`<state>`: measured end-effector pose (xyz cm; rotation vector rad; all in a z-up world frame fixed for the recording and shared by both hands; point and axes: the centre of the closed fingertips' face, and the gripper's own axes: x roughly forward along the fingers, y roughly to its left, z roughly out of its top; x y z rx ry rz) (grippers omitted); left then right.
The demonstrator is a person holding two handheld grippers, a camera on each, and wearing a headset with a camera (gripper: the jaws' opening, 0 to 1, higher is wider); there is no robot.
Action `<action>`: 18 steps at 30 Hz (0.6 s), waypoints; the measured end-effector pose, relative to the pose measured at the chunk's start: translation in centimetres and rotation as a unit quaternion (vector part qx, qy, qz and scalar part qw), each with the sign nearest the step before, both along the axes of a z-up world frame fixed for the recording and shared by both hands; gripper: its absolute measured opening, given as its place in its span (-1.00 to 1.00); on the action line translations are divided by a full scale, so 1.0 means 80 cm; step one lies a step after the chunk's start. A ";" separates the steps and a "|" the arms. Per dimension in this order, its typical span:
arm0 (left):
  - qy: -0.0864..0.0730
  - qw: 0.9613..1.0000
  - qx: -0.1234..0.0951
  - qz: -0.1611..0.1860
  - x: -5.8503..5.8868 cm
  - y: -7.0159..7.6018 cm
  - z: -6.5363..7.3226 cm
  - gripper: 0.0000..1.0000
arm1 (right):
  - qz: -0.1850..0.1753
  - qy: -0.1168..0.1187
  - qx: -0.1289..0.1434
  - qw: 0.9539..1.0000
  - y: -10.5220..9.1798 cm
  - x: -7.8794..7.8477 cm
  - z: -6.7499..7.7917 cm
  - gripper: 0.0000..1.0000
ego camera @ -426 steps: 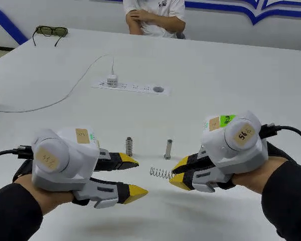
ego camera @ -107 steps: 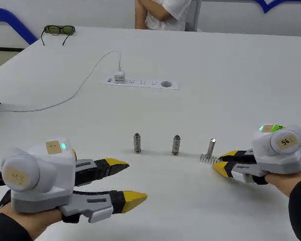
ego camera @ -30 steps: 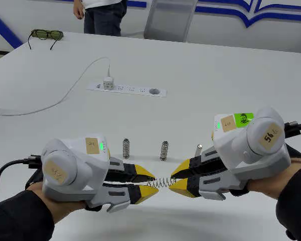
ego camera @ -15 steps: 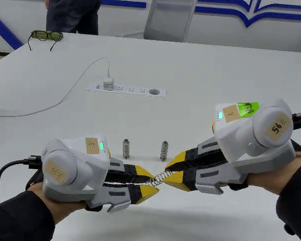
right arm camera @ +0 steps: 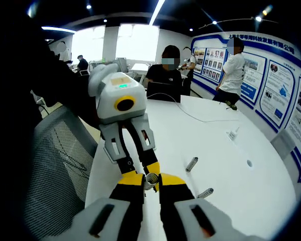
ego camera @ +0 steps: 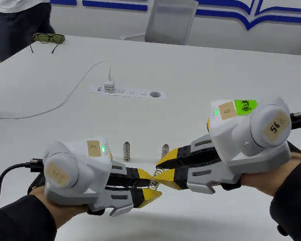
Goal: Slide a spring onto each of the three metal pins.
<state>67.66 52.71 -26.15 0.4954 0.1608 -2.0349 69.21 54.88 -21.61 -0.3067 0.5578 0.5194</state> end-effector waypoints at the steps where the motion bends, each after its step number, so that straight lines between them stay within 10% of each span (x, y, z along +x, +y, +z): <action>1: 0.000 1.000 0.000 0.000 0.000 0.000 0.000 -0.78 | 0.001 -0.002 0.001 1.000 0.002 0.001 0.001 -0.76; 18: 0.019 1.000 -0.002 0.010 0.003 -0.001 0.002 -0.79 | -0.008 -0.012 0.011 1.000 0.004 0.010 0.005 -0.72</action>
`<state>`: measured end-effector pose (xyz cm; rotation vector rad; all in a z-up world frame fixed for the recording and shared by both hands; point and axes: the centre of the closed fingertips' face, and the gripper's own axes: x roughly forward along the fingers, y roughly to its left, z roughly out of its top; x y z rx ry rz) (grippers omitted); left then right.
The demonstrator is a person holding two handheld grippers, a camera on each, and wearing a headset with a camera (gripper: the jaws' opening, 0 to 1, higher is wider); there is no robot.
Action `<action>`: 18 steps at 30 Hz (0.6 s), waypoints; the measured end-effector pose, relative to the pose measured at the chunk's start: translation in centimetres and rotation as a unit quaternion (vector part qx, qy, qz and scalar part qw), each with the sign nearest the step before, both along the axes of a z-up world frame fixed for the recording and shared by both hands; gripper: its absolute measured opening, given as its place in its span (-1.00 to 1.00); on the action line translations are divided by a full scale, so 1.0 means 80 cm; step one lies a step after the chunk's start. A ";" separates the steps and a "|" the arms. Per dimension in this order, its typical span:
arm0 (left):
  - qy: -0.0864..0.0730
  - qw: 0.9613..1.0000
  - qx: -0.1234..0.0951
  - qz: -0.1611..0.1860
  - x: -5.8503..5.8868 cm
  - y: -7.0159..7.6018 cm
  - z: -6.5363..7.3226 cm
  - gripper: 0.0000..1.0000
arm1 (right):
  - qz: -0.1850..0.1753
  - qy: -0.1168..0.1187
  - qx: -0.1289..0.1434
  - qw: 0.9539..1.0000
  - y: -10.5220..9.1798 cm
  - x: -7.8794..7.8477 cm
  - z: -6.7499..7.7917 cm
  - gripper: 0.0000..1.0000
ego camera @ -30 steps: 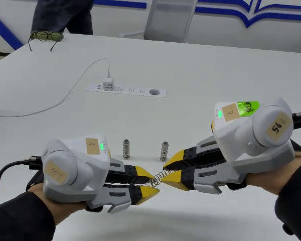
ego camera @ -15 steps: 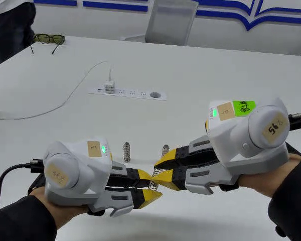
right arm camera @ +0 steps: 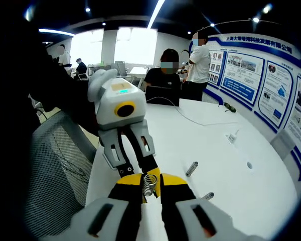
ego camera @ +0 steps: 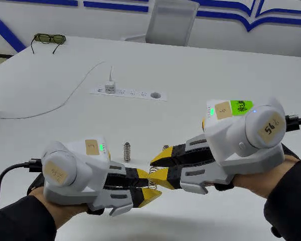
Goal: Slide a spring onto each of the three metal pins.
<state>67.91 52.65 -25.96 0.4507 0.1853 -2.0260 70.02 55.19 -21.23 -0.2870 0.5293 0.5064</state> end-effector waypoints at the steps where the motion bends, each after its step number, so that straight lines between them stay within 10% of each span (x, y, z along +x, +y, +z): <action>1: 0.001 1.000 0.000 0.001 0.000 0.000 0.000 -0.79 | 0.000 0.000 0.001 1.000 0.000 0.000 0.000 -0.72; 18: 0.008 1.000 -0.003 0.007 0.003 -0.001 0.001 -0.79 | -0.008 -0.001 0.015 1.000 0.001 0.002 -0.005 -0.76</action>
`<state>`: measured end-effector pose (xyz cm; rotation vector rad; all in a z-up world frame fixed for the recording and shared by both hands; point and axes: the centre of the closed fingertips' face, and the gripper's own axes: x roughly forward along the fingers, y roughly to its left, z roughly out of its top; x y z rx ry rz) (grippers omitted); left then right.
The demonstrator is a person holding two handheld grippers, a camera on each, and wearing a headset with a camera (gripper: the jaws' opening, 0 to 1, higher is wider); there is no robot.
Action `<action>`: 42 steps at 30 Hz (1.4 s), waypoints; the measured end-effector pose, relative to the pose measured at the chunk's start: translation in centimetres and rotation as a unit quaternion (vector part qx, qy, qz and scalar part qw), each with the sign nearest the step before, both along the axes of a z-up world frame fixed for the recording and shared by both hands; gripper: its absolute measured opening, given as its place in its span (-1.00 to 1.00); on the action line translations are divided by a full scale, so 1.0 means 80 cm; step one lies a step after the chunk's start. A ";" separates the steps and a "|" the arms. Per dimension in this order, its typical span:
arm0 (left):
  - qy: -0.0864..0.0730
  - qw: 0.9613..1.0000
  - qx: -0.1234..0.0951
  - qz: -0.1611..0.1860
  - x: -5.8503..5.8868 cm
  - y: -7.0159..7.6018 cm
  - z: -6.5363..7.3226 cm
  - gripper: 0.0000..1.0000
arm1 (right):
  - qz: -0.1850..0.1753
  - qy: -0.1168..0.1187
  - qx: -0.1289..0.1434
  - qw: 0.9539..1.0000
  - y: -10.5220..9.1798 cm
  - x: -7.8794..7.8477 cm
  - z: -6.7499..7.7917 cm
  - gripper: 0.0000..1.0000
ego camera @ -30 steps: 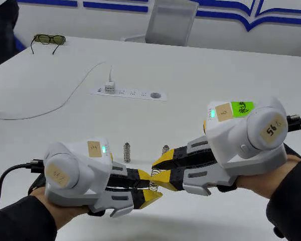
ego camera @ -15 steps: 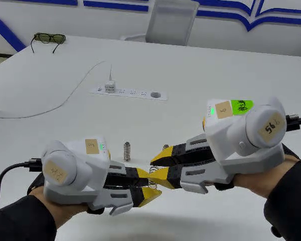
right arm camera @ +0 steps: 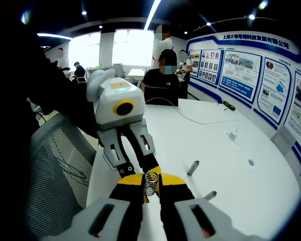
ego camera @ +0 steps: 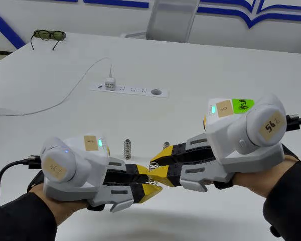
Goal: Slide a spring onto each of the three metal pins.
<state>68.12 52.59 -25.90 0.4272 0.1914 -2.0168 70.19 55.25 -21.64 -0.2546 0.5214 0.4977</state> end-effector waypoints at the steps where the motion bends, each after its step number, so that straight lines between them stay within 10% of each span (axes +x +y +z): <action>1: 0.000 1.000 0.000 0.000 0.000 0.000 0.000 -0.79 | -0.001 0.000 0.002 1.000 0.000 0.000 0.000 -0.76; 42: 0.035 0.996 -0.004 0.079 0.049 0.024 0.001 -0.15 | -0.071 -0.006 -0.003 0.997 -0.065 -0.010 0.010 -0.77</action>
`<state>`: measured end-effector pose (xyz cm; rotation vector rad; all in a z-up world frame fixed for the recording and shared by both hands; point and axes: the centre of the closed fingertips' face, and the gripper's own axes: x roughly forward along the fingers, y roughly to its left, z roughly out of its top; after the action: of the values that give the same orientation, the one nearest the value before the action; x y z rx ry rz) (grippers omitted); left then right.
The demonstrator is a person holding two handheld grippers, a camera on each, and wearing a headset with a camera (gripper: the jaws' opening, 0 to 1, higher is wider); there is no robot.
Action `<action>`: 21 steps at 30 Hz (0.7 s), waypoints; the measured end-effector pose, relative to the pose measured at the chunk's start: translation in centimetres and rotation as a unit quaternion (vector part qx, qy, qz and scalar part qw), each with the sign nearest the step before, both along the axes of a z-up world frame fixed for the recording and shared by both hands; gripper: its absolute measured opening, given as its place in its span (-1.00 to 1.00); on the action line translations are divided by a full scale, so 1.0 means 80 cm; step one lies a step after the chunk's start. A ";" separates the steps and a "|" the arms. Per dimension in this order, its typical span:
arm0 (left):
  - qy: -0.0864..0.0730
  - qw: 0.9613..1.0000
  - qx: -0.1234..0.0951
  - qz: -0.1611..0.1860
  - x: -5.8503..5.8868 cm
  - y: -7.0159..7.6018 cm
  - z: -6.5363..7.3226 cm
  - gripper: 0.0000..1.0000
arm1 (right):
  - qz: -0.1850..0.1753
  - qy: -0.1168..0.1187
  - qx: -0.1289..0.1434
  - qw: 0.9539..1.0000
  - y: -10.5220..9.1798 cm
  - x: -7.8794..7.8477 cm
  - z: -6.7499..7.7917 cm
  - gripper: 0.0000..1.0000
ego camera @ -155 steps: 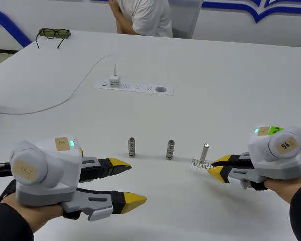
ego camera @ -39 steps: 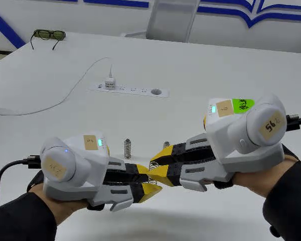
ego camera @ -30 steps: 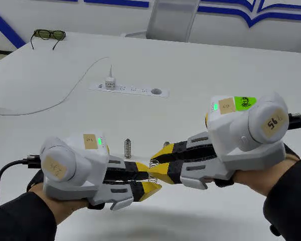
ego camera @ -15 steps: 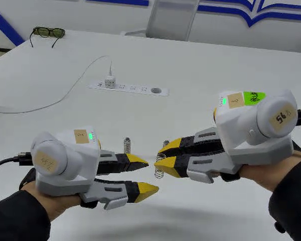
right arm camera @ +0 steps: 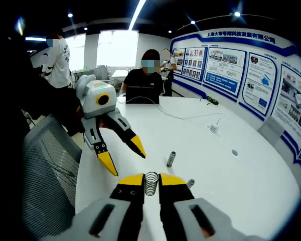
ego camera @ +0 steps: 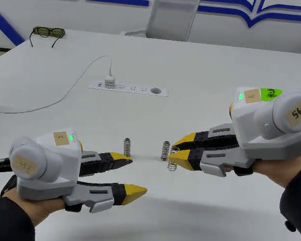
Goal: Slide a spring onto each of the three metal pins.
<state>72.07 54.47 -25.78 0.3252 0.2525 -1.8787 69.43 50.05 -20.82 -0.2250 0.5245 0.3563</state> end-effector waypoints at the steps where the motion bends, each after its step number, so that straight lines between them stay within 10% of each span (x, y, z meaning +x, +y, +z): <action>1: 0.001 1.000 -0.001 0.002 0.001 0.001 0.000 -0.14 | -0.002 0.000 0.000 1.000 -0.002 0.000 0.000 -0.77; 21: 0.017 0.999 -0.001 0.029 0.003 0.012 -0.002 -0.09 | -0.069 -0.008 -0.004 0.998 -0.074 -0.005 -0.005 -0.77</action>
<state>72.29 55.41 -25.95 0.2823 0.2792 -1.8286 69.06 44.16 -21.19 -0.1974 0.5221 0.2172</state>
